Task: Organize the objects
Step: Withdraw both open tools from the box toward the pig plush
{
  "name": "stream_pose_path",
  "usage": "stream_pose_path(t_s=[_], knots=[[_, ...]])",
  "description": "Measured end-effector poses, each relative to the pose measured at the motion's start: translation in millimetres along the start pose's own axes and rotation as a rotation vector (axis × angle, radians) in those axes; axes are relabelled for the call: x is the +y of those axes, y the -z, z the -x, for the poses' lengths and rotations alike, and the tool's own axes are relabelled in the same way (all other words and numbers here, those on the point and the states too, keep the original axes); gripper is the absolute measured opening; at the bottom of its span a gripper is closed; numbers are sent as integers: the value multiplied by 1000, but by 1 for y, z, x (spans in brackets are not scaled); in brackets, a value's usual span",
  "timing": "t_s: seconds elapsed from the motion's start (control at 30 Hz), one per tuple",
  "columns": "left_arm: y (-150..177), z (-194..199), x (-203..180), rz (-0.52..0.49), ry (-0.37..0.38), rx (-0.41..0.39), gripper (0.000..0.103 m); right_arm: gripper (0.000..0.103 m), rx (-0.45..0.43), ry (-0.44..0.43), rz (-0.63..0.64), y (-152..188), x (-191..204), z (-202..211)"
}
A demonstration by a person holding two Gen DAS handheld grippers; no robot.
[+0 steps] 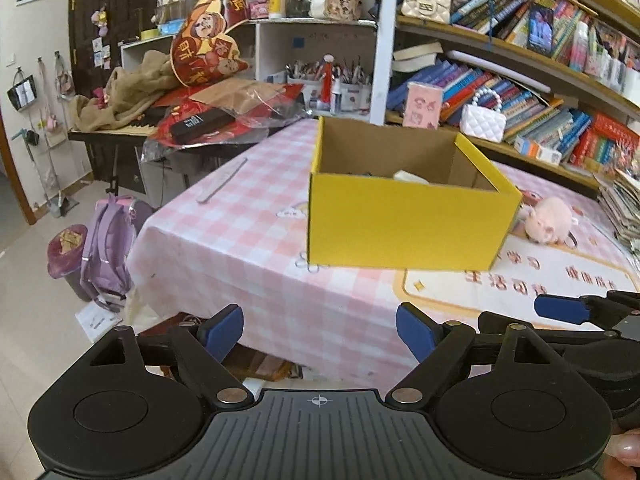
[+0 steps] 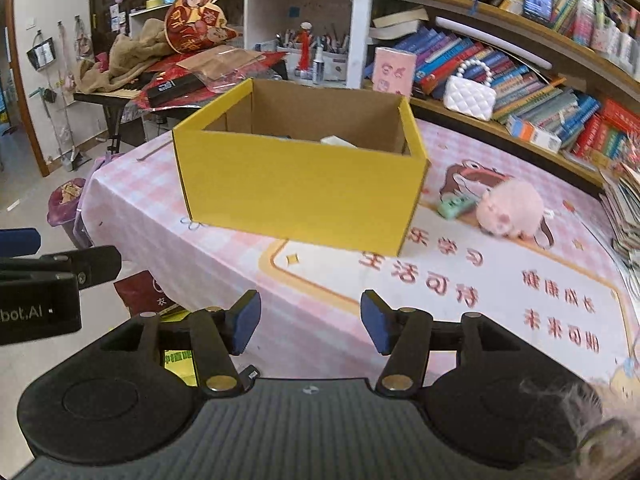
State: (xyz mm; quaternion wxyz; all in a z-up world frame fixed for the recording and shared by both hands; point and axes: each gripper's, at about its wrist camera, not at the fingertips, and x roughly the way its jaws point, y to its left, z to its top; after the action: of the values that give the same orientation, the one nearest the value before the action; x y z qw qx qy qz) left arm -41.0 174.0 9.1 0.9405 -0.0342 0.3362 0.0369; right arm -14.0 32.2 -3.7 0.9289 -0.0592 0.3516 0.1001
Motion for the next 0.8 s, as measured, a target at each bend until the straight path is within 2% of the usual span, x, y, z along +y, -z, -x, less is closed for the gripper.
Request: stream_pose_path(t_s=[0.37,0.8], knots=[[17,6,-25,-73,77,33,89,58,18,77,-80,31,-21,22],[13,-4,-79,-185,199,56,90,60,46,203,-217,51,-72,38]])
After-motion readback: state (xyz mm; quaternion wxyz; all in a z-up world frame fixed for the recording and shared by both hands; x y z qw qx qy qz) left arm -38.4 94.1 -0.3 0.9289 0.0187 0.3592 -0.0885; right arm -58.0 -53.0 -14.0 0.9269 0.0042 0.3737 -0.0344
